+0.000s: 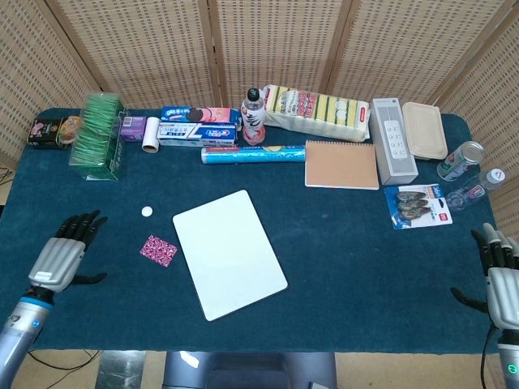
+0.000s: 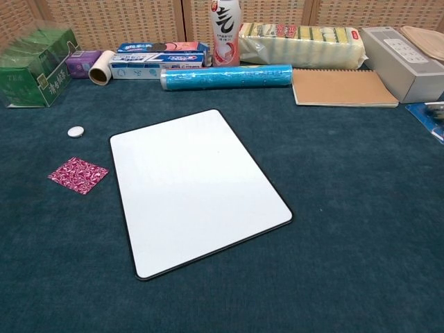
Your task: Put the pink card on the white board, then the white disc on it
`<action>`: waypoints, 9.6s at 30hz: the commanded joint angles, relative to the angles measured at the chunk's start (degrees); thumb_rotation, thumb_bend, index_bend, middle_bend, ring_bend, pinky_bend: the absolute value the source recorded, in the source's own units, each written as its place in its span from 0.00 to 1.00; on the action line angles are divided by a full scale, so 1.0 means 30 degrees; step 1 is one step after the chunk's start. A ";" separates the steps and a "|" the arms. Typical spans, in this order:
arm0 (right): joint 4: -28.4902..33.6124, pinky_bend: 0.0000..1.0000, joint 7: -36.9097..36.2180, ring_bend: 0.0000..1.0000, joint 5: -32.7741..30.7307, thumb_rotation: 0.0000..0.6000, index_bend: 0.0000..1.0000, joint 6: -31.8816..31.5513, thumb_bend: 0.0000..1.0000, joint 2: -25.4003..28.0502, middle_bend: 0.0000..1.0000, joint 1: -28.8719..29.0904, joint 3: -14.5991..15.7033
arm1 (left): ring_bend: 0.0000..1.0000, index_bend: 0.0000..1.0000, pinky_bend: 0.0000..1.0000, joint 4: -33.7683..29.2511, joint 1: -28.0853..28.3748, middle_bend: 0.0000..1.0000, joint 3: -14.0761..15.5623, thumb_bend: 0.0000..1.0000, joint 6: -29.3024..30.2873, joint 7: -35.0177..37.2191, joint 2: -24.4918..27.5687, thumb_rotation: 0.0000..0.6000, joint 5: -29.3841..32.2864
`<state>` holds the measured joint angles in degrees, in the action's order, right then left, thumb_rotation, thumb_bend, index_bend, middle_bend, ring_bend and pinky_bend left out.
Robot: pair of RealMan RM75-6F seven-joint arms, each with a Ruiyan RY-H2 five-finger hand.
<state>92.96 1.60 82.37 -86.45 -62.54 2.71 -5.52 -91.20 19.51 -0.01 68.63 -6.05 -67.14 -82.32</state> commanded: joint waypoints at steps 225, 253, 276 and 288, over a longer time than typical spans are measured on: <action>0.0790 0.00 -0.2831 0.00 -0.0553 1.00 0.03 0.1947 0.00 0.1662 0.00 0.0275 0.0284 | 0.00 0.32 0.05 -0.0724 1.0636 0.00 -0.2382 0.15 -0.4191 -1.0855 -0.3035 1.00 1.5966; 0.0694 0.00 -0.2435 0.00 -0.1119 1.00 0.03 0.2461 0.00 0.1453 0.00 0.0512 0.0171 | 0.00 0.36 0.05 0.5616 0.9254 0.00 -0.2295 0.16 -0.7261 -0.5956 -0.4560 1.00 1.4223; 0.0656 0.00 -0.2384 0.00 -0.1242 1.00 0.03 0.2641 0.00 0.1443 0.00 0.0599 0.0164 | 0.00 0.36 0.05 0.7100 0.9688 0.00 -0.2572 0.16 -0.6951 -0.7761 -0.6494 1.00 1.6100; 0.0591 0.00 -0.2593 0.00 -0.1272 1.00 0.03 0.2669 0.00 0.1496 0.00 0.0595 0.0148 | 0.00 0.36 0.05 0.7227 0.9785 0.00 -0.2720 0.17 -0.6763 -0.8379 -0.6810 1.00 1.6670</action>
<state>94.73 -6.17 78.56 -78.45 -58.05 4.49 -5.07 -69.53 48.87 -8.16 48.34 -31.17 -87.56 -32.33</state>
